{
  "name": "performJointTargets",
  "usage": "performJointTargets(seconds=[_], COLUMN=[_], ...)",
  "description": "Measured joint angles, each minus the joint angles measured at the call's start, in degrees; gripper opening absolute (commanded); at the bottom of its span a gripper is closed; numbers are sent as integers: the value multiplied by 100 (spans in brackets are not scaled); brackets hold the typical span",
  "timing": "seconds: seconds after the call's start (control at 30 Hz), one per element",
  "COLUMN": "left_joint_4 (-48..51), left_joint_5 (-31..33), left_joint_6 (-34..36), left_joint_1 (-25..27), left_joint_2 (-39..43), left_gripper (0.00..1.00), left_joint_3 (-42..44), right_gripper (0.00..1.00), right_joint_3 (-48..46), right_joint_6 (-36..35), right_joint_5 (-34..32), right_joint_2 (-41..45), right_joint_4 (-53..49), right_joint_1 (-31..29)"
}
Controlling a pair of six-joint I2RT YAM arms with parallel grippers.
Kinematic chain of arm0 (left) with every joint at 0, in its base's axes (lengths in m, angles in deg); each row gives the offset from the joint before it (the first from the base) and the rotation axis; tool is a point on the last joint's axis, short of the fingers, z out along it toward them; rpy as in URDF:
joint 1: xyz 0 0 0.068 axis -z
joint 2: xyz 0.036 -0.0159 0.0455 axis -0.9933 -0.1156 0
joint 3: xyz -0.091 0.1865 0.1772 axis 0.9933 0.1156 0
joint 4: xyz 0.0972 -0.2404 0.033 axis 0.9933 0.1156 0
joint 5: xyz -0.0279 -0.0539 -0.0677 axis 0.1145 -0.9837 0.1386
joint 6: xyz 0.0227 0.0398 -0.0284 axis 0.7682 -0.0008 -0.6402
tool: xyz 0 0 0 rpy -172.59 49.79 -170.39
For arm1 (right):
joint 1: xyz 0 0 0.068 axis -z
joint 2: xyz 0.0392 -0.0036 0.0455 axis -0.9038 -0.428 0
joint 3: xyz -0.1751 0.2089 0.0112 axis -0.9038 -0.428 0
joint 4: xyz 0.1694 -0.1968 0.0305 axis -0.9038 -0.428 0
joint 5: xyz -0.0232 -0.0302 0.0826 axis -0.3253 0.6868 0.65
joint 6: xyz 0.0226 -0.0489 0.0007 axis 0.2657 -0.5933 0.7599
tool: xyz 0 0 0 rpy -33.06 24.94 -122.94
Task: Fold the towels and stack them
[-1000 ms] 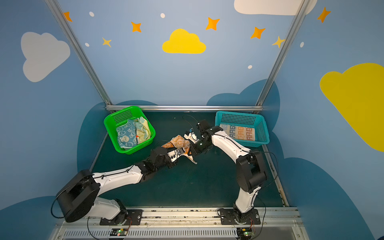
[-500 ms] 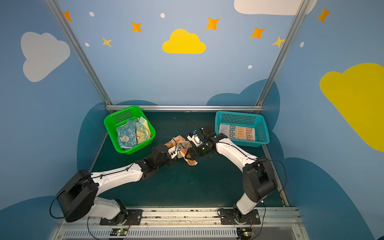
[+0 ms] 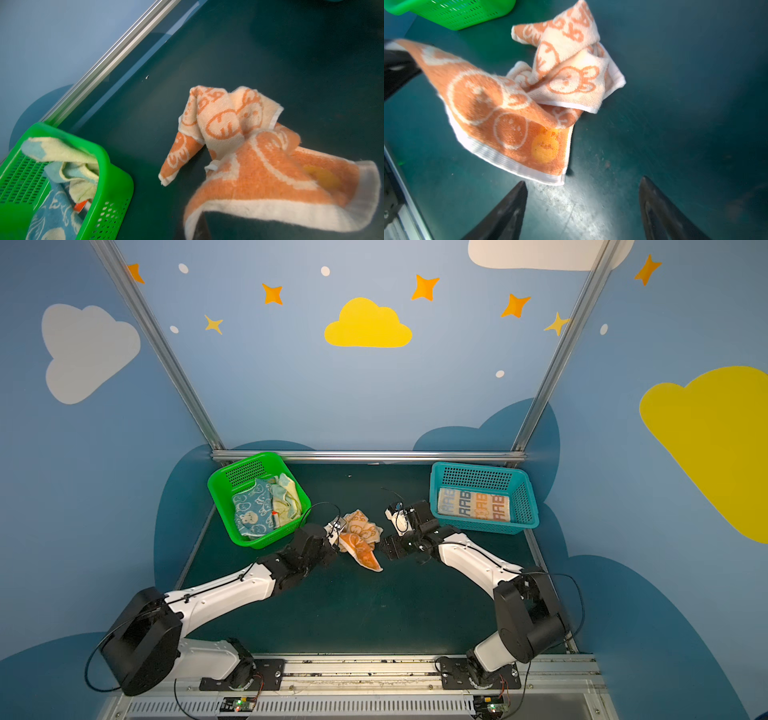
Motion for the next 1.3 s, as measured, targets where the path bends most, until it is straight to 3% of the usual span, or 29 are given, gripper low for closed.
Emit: performJointTargets(seconds=[0.27, 0.57, 0.77, 0.83, 1.03, 1.1, 1.3], left_joint_4=[420, 638, 664, 664, 688, 730, 966], left_joint_5=[140, 114, -61, -181, -431, -476, -555], left_joint_6=[-291, -428, -595, -673, -839, -876, -1003], left_joint_1=[-83, -173, -348, -437, -621, -636, -691], left_joint_2=[-208, -369, -376, -413, -706, -807, -973], left_gripper=[4, 4, 4, 4, 4, 4, 4], left_joint_3=[-439, -492, -492, -492, -516, -544, -802], right_gripper=[68, 65, 56, 51, 20, 2, 0], right_joint_3=[-769, -1062, -1128, -1156, -1202, -1204, -1207], right_joint_6=[-245, -358, -393, -393, -409, -407, -398], right_joint_5=[-955, -1462, -1493, -1493, -1499, -1499, -1567], right_joint_2=[-302, -798, -1082, -1172, -1250, -1250, -1152], right_joint_4=[979, 1976, 2568, 2715, 3012, 3060, 2903], right_joint_1=[-1338, -1582, -1631, -1637, -1652, -1652, -1615])
